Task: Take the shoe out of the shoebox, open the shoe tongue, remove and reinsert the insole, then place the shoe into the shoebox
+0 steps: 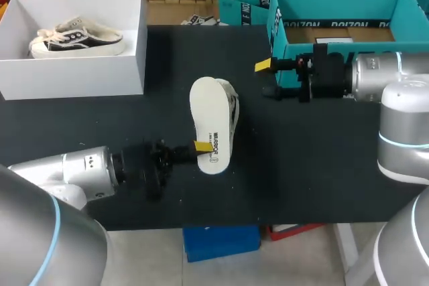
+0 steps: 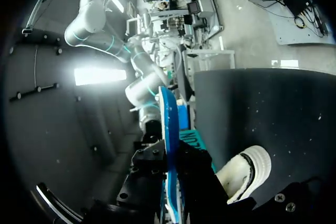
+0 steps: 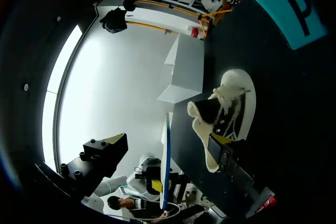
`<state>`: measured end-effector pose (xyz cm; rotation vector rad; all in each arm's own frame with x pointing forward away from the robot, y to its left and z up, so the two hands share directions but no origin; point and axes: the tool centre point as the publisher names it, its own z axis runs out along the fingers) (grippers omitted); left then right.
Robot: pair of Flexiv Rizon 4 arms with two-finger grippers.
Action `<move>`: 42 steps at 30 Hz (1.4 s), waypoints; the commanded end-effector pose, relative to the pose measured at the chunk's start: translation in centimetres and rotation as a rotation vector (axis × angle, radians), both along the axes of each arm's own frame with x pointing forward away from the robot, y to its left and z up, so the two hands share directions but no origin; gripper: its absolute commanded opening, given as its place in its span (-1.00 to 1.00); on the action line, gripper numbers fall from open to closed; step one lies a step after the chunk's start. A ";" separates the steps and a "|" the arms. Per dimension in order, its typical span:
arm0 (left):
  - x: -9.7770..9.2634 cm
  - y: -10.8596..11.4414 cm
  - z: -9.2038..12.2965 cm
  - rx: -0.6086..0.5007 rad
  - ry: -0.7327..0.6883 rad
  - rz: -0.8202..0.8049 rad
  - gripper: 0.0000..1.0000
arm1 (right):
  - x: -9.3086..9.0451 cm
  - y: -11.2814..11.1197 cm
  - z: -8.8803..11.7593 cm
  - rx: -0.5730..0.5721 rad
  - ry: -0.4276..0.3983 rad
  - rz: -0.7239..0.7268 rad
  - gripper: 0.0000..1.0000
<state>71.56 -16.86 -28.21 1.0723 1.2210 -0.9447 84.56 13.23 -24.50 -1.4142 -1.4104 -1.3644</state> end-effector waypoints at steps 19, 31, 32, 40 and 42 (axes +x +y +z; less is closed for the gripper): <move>4.5 -1.1 -0.8 0.013 -0.007 -0.003 -1.00 | 0.0 0.2 -0.1 0.001 -0.001 -0.004 1.00; 4.5 -1.1 -0.8 0.013 -0.007 -0.003 -1.00 | 0.7 1.7 -0.5 0.022 0.008 0.130 1.00; 4.5 -1.1 -0.8 0.013 -0.007 -0.003 -1.00 | 0.7 2.2 -0.7 0.028 0.011 0.154 1.00; 4.5 -1.1 -0.8 0.013 -0.007 -0.003 -1.00 | -0.1 4.9 -2.1 0.025 0.051 0.248 1.00; 4.5 -1.1 -0.8 0.013 -0.007 -0.003 -1.00 | -0.3 5.5 -2.4 0.026 0.057 0.261 1.00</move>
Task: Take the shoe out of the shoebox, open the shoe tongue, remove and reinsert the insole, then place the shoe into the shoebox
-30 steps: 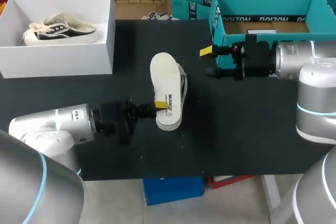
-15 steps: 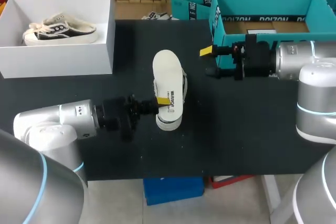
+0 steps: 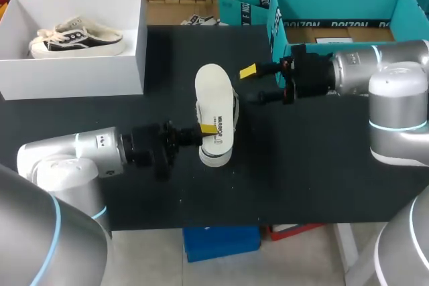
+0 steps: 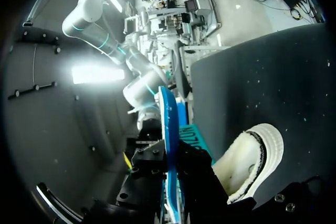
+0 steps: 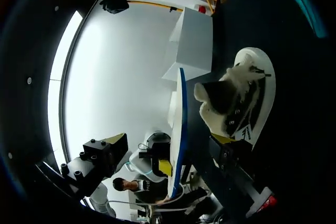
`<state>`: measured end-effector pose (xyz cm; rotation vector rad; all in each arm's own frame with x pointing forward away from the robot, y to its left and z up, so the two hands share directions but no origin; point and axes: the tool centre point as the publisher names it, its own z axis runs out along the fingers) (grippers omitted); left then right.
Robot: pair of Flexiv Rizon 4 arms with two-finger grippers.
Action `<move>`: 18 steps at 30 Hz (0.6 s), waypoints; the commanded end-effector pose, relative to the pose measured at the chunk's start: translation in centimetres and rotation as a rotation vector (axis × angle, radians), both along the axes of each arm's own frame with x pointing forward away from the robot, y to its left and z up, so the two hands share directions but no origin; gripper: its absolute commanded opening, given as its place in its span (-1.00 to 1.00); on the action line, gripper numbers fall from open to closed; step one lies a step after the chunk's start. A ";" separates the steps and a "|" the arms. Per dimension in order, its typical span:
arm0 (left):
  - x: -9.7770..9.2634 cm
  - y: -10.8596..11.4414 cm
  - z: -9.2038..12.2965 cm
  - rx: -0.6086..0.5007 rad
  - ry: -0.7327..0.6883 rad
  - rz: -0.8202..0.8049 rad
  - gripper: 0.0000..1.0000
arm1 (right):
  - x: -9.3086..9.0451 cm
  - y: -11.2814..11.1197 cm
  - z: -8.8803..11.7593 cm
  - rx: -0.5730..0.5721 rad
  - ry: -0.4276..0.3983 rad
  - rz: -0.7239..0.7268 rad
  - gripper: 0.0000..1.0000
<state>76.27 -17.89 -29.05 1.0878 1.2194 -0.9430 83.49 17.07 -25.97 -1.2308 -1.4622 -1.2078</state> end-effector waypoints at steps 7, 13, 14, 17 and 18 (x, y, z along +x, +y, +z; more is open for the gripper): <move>-0.2 -0.1 0.0 0.003 -0.002 0.006 -1.00 | 0.0 3.2 -1.5 0.016 0.031 0.058 1.00; -0.2 -0.1 0.0 0.003 -0.002 0.006 -1.00 | -0.5 4.3 -1.9 0.028 0.046 0.067 0.99; -0.2 -0.1 0.0 0.003 -0.002 0.006 -1.00 | -0.6 4.4 -2.0 0.029 0.047 0.069 0.95; -0.2 -0.1 0.0 0.003 -0.002 0.006 -1.00 | -0.6 4.7 -2.0 0.031 0.050 0.069 0.65; -0.2 -0.1 0.0 0.003 -0.002 0.006 -1.00 | -0.6 4.8 -2.1 0.032 0.051 0.069 0.55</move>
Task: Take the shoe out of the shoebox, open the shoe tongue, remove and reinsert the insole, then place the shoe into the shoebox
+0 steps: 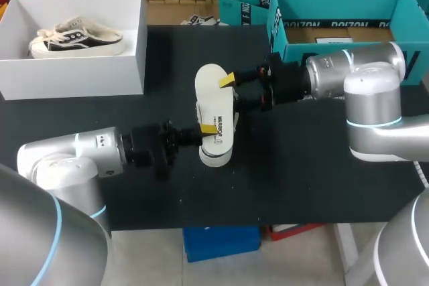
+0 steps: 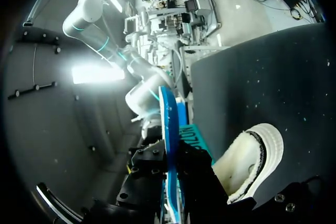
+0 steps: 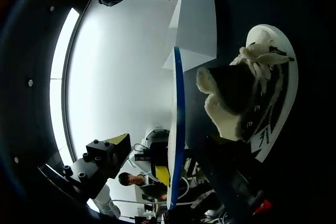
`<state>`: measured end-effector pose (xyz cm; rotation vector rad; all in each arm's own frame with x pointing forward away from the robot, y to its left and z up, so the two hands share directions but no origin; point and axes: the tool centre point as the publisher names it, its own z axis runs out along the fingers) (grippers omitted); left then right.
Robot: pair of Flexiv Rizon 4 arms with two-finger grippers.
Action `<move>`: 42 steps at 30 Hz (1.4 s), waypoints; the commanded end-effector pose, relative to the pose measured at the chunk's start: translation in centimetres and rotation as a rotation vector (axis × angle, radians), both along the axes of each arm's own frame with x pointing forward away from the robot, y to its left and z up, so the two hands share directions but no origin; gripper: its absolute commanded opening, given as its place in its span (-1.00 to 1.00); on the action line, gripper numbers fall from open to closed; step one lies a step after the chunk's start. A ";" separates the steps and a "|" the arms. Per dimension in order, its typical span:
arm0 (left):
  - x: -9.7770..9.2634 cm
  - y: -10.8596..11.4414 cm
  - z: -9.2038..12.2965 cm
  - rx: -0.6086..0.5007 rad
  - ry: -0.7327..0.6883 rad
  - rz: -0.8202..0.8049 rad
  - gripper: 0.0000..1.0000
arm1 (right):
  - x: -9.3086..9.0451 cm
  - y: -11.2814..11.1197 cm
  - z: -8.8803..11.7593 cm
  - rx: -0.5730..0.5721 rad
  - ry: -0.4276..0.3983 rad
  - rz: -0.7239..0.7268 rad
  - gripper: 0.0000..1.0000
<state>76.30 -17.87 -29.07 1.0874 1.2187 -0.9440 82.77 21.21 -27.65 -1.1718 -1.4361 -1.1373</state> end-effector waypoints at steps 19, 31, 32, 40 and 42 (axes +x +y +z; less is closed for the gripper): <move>-0.2 -0.1 0.0 0.004 -0.002 0.006 -1.00 | 0.1 1.6 -1.1 -0.002 0.018 0.031 -1.00; 0.1 3.2 2.7 0.326 0.137 0.043 1.00 | 0.1 1.6 -1.1 -0.002 0.018 0.031 -1.00; 0.1 3.7 2.9 0.387 0.160 0.024 1.00 | 0.1 1.6 -1.1 -0.002 0.018 0.031 -1.00; 0.2 5.7 5.7 0.864 0.183 0.030 1.00 | 0.1 1.6 -1.1 -0.002 0.018 0.031 -1.00; 0.0 5.2 6.0 0.999 0.152 0.030 1.00 | 0.1 1.6 -1.1 -0.002 0.018 0.031 -1.00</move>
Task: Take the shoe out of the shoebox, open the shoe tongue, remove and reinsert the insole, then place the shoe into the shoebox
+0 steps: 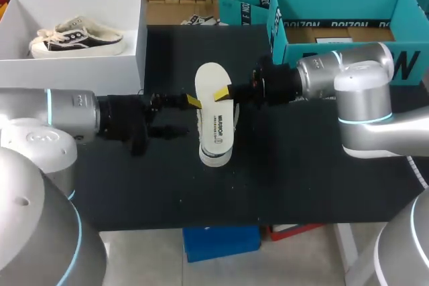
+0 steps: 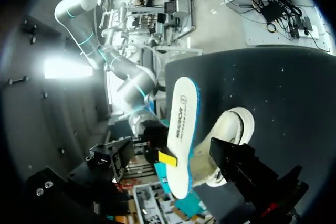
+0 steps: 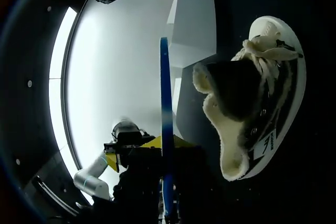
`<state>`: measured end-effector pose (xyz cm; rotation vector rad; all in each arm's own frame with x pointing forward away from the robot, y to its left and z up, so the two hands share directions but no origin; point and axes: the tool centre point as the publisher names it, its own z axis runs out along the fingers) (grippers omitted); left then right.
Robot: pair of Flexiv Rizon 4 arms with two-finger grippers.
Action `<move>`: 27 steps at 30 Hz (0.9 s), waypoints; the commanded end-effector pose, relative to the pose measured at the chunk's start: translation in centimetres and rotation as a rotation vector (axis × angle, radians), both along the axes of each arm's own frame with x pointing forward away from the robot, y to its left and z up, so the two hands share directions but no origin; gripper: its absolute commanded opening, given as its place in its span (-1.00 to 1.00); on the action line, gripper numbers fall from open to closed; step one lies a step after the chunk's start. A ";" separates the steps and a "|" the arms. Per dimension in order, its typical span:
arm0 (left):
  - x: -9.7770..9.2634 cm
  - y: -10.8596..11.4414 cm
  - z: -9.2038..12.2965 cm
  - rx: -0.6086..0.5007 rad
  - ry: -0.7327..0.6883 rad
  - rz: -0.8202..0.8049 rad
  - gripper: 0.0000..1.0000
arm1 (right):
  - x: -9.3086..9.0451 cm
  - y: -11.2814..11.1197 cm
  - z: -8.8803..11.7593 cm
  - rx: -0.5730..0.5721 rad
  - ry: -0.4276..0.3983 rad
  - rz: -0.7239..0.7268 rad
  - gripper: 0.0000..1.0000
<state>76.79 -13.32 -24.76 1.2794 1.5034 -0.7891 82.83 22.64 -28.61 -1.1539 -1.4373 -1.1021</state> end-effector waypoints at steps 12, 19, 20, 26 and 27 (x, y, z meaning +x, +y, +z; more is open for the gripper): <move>-0.6 -3.6 4.3 1.157 -0.045 -0.019 1.00 | 0.0 0.1 -0.1 0.000 0.000 -0.001 -1.00; -0.6 -3.6 4.3 1.157 -0.045 -0.019 1.00 | 0.0 0.1 -0.1 0.000 0.000 -0.001 -1.00; -0.6 -3.6 4.3 1.157 -0.045 -0.019 1.00 | 0.0 0.1 -0.1 0.000 0.000 -0.001 -1.00; -0.6 -3.6 4.3 1.157 -0.045 -0.019 1.00 | 0.0 0.1 -0.1 0.000 0.000 -0.001 -1.00; -0.6 -3.6 4.3 1.157 -0.045 -0.019 1.00 | 0.0 0.1 -0.1 0.000 0.000 -0.001 -1.00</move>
